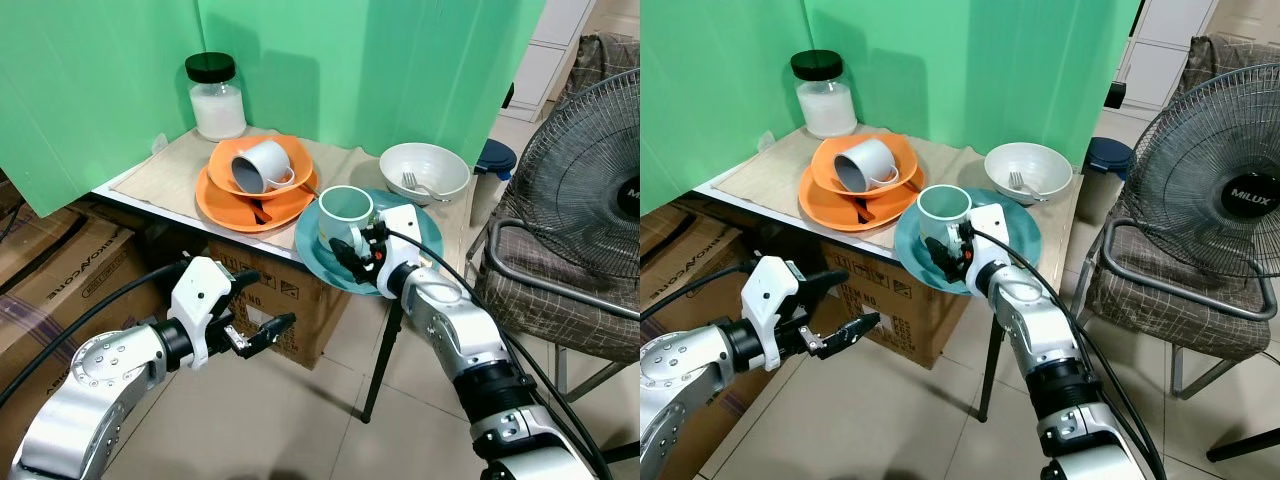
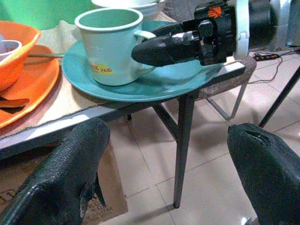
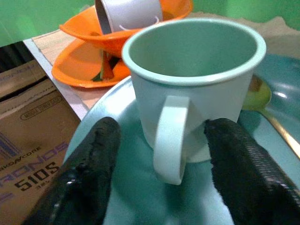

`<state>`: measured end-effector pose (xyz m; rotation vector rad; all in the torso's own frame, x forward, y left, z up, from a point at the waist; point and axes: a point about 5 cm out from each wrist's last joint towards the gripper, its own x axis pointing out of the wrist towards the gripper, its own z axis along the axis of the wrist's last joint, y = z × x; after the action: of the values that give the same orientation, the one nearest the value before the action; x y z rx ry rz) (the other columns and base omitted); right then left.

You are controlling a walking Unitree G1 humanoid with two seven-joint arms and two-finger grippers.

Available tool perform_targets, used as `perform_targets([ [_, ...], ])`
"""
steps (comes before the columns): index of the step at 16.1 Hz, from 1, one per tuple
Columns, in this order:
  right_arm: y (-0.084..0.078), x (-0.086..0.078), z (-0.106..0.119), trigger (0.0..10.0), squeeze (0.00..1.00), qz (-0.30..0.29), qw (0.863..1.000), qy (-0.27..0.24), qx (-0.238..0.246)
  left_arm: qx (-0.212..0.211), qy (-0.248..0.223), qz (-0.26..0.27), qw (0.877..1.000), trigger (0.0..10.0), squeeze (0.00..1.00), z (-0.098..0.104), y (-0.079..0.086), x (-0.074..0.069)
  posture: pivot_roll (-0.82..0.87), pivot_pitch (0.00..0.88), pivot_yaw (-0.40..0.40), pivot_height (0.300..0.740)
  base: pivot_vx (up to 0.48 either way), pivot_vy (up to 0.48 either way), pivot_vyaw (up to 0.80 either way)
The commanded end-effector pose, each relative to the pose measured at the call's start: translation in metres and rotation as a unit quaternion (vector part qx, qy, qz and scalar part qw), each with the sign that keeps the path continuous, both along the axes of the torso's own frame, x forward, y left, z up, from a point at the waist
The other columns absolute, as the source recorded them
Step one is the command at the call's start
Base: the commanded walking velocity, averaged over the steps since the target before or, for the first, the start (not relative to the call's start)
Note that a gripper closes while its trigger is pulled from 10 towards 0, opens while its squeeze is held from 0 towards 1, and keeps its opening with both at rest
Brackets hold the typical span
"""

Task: Setting the table

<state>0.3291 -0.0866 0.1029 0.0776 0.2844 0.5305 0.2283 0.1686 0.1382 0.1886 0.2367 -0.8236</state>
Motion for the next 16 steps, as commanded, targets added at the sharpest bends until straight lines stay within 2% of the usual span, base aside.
perform_targets([
  [1,-0.0036,0.0011,0.0049,0.0,0.00,-0.005,1.000,-0.013,0.005,0.003,0.003,-0.008,1.000,10.0,0.00,-0.0007,-0.0022,-0.0007,0.07,0.037,0.002,0.740,0.000,0.000,0.00],
  [16,-0.0044,0.0007,0.0110,0.0,0.00,0.023,0.999,-0.023,0.012,0.002,0.000,-0.003,1.000,10.0,0.00,-0.0004,-0.0009,0.0033,0.06,0.020,0.014,0.740,0.000,0.000,0.00],
])
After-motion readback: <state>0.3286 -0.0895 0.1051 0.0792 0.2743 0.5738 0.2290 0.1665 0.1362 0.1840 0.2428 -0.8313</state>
